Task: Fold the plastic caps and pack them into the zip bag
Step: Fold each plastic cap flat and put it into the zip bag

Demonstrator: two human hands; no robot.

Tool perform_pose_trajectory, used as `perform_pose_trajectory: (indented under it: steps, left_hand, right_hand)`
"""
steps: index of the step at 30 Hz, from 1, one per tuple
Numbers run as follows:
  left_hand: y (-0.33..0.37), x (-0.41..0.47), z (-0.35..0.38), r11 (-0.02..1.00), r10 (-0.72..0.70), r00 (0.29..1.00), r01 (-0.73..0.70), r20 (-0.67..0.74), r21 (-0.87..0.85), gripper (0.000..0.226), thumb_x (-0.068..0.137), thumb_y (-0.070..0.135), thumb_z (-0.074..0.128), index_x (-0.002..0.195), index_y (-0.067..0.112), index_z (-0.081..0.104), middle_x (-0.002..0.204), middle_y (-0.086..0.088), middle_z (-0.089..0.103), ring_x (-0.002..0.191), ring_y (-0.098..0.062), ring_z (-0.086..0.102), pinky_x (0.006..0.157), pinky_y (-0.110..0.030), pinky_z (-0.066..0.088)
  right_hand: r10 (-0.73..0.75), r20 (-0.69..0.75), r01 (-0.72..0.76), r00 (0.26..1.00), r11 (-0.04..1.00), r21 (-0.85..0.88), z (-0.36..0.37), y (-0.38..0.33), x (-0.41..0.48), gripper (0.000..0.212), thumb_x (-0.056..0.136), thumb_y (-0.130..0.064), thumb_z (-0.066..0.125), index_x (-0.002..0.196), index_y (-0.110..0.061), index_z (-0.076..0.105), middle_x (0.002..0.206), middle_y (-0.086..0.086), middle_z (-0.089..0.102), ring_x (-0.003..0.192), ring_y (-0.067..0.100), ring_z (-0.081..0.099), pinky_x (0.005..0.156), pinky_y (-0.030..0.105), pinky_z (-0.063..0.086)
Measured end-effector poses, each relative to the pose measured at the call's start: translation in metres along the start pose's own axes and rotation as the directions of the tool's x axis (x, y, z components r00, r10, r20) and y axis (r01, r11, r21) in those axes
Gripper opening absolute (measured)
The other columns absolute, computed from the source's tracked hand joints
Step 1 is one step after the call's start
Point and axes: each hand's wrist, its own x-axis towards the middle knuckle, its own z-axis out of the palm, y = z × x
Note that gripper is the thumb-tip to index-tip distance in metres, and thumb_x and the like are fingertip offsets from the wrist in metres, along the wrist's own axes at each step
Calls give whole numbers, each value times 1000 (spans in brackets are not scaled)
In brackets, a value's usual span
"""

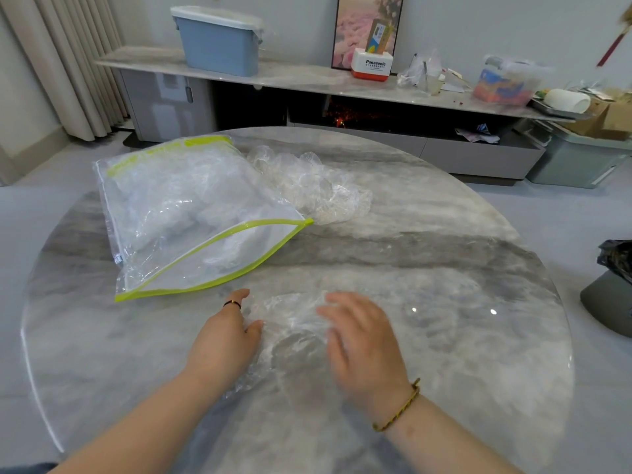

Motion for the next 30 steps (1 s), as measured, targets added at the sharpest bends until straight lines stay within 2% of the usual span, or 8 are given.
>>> perform_pose_trajectory:
  steps: [3,7,10,16,22,26,28,30]
  left_hand:
    - [0,3,-2,998,-41,999,39,29,56,26,94,23,48,119,17,49,75,-3,59,63,-21,52,60,-26,38]
    - [-1,4,-12,976,-43,996,25,79,215,15,92,33,48,83,22,54,78,1,60,83,-22,61,63,-23,38]
    - [3,-1,-17,962,20,997,-39,72,270,27,89,37,54,66,27,45,83,7,52,90,-16,56,65,-21,34]
    - [2,-1,-10,973,-110,981,139,161,-181,22,89,14,56,69,14,47,41,5,53,30,-5,50,35,-13,34]
    - [10,-10,-15,869,-153,917,302,368,-391,17,93,8,47,82,13,35,38,0,58,28,-10,51,28,-11,26]
    - [16,-15,-26,986,-110,950,68,293,150,28,87,42,55,73,22,41,52,9,58,50,-8,57,49,-19,36]
    - [15,-14,-31,898,199,980,-193,27,396,25,87,48,47,69,31,42,65,13,50,77,-7,57,57,-21,34]
    - [13,-13,-29,780,585,809,-543,-56,312,8,77,32,43,76,35,50,73,17,51,84,-5,52,59,-18,37]
  right_hand:
    - [-131,147,145,980,986,-86,15,-18,-15,30,74,-28,42,103,-23,46,105,-4,67,103,11,51,95,29,34]
    - [-22,130,49,991,977,-209,24,2,-17,20,64,-22,35,84,-23,37,75,-6,63,87,11,57,92,33,34]
    - [109,116,-56,987,922,-383,21,26,-14,24,61,-15,35,75,-22,54,84,-1,69,105,25,62,102,35,23]
    - [132,-14,-129,991,937,-323,5,27,0,46,64,-8,32,107,-18,47,131,12,45,124,31,30,109,36,5]
    - [-208,306,247,929,964,-94,20,3,-17,55,60,-27,34,114,-20,44,119,1,63,120,18,43,103,34,33]
    - [-134,314,139,940,990,9,21,9,-15,31,57,-30,56,87,-23,55,82,-12,68,84,11,67,78,25,54]
    - [-66,327,45,943,997,70,20,13,-12,11,65,-25,51,73,-22,59,68,-12,63,62,9,63,60,16,49]
    - [2,345,-30,938,997,78,17,14,-11,19,67,-26,44,71,-20,62,63,-11,62,55,8,59,52,13,42]
